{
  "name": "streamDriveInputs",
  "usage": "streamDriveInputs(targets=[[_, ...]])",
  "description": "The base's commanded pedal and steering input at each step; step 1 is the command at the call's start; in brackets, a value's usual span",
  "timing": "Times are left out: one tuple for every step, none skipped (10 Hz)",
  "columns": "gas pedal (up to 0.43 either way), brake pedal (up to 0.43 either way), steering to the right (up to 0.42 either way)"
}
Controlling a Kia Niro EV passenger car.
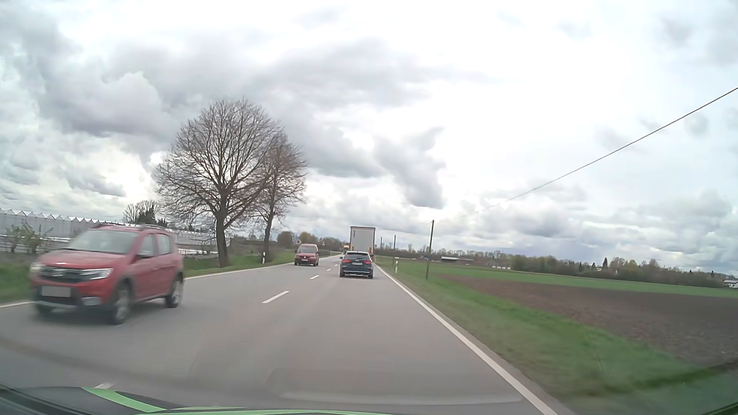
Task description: Follow the waypoints while adhering to traffic rules and regulations
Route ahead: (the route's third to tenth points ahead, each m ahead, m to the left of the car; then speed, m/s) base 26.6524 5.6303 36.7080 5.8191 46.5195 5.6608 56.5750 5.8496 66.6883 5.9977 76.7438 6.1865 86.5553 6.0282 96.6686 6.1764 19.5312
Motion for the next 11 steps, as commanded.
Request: streamDriveInputs(targets=[[0.220,0.000,0.001],[0.220,0.000,0.001],[0.220,0.000,0.001],[0.220,0.000,0.001],[0.220,0.000,0.001],[0.220,0.000,0.001],[0.220,0.000,0.001],[0.209,0.000,0.001],[0.209,0.000,0.001],[0.209,0.000,0.001],[0.197,0.000,0.001]])
